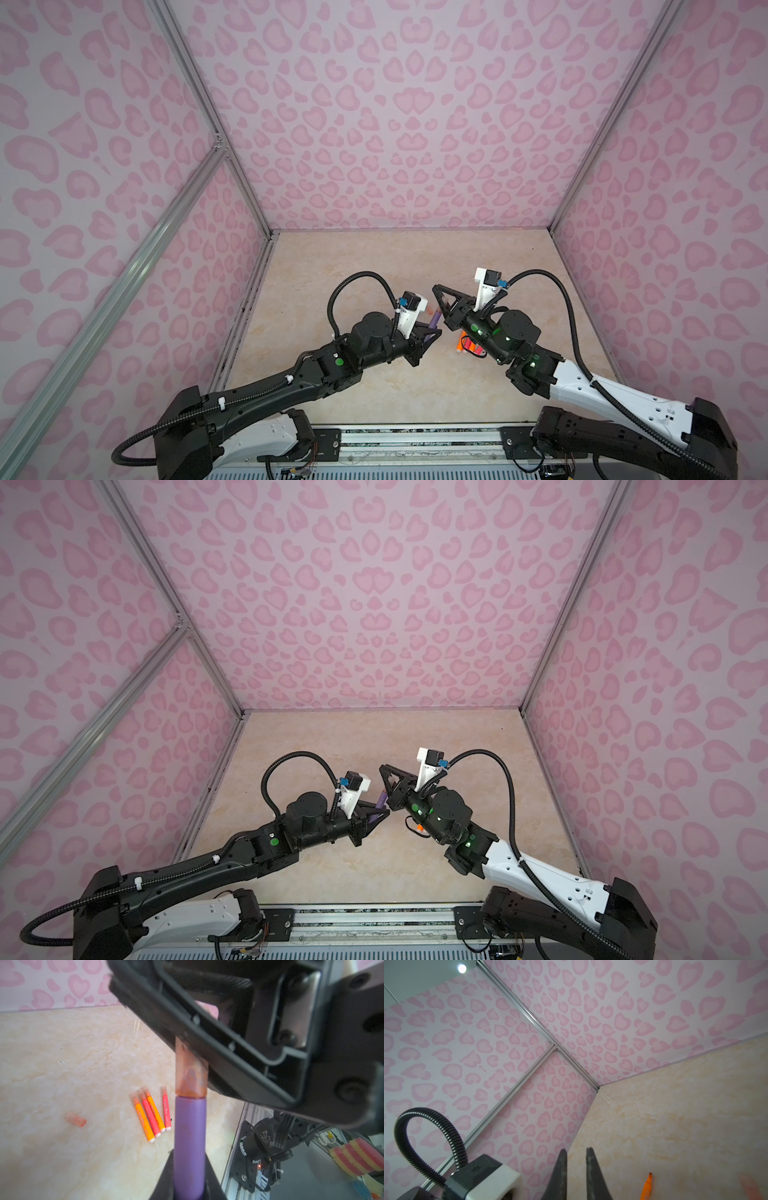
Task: Insert the pens into the pen caps
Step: 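Press the pink cap down onto the purple marker with the right gripper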
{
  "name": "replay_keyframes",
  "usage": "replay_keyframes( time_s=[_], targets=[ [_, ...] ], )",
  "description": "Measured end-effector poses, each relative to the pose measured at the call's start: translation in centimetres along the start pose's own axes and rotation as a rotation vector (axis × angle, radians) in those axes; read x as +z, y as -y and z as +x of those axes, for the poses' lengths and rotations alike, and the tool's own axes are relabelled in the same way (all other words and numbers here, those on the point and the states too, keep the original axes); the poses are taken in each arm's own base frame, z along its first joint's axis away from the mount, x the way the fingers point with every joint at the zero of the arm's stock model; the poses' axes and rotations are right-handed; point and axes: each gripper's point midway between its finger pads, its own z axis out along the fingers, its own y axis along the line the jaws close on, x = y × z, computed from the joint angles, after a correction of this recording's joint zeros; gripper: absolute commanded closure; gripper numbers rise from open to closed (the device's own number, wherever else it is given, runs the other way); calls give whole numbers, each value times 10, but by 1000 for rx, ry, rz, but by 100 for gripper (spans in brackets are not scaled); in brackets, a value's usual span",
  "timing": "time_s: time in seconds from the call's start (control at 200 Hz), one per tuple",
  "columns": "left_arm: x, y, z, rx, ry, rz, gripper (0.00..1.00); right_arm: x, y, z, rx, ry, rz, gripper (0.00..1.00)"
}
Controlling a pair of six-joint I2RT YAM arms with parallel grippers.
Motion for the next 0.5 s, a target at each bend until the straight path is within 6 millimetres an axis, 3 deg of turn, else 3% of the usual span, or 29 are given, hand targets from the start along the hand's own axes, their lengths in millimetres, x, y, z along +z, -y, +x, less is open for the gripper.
replay_keyframes(
  time_s=[0.25,0.5],
  targets=[
    [-19,1,-12,27,-37,23,97,2,-22,-1,7,39,-77,100],
    [-33,4,-11,67,-55,49,97,-6,-29,6,32,49,-99,100]
  ],
)
